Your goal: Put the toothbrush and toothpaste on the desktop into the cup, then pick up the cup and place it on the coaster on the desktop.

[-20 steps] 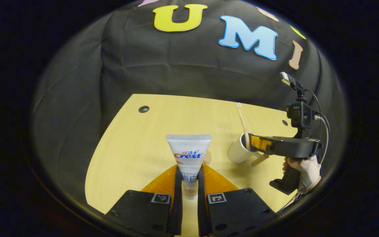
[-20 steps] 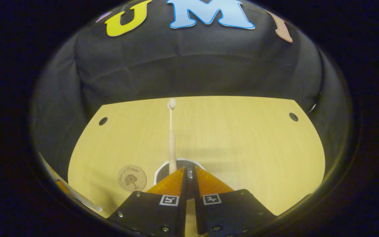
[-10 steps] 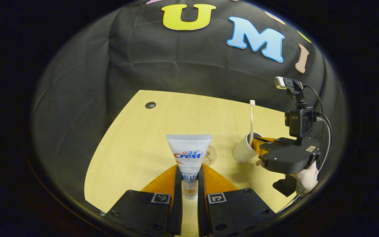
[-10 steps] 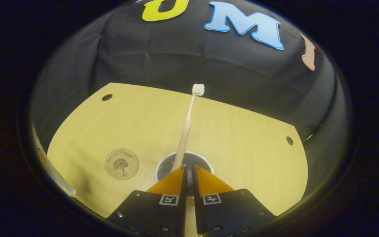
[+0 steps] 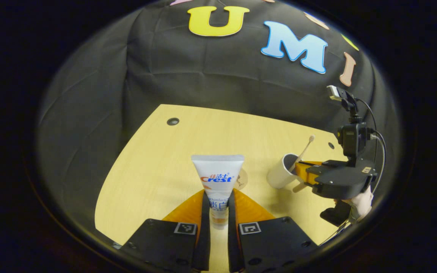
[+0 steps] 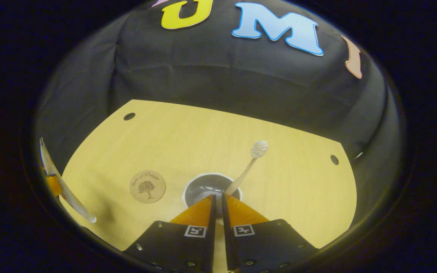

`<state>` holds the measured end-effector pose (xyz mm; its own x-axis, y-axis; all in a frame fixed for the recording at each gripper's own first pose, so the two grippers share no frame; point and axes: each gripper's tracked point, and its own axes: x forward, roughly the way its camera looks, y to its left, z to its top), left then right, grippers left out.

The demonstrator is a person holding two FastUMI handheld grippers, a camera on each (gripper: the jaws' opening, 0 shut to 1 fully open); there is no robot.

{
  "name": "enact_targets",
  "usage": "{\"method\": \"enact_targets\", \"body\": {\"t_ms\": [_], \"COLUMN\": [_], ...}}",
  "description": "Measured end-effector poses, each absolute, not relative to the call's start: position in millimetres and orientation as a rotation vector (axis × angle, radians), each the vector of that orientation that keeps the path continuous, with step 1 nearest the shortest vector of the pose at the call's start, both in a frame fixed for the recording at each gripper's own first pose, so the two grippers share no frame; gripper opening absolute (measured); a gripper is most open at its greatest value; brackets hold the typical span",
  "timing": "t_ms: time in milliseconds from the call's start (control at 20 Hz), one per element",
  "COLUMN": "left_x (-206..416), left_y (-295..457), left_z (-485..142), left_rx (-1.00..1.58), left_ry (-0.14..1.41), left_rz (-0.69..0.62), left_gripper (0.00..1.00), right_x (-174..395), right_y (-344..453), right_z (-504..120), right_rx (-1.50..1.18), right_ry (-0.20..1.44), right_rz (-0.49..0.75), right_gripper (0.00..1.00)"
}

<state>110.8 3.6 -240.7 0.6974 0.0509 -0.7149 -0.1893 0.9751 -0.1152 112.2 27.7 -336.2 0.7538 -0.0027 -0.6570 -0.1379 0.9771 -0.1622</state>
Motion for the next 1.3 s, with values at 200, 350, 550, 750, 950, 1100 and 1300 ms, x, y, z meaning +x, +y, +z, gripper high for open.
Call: {"method": "enact_targets", "body": {"t_ms": [200,350,550,750,950,1100,1300], "left_x": [137,160,194,235,266,279,290], "left_y": [0,-10,-40,-82,-122,-138,-156], "left_z": [-246,-241,-225,-217,-225,-243,-263], "left_rx": [-0.154,-0.161,-0.179,-0.159,-0.163,-0.177,-0.196], "left_ry": [0.729,0.663,0.584,0.550,0.555,0.585,0.614], "left_rz": [0.079,0.006,-0.101,-0.174,-0.212,-0.217,-0.203], "left_gripper": [0.27,0.27,0.26,0.26,0.26,0.26,0.27], "right_x": [100,88,67,42,24,14,7], "right_y": [21,14,-4,-28,-55,-74,-99], "right_z": [-319,-312,-307,-307,-315,-317,-316], "right_rx": [-0.175,-0.145,-0.086,-0.035,-0.016,0.013,0.029], "right_ry": [0.688,0.678,0.681,0.691,0.716,0.727,0.731], "right_rz": [0.069,0.059,0.037,0.006,-0.023,-0.048,-0.076], "right_gripper": [0.11,0.11,0.12,0.12,0.12,0.12,0.12]}}
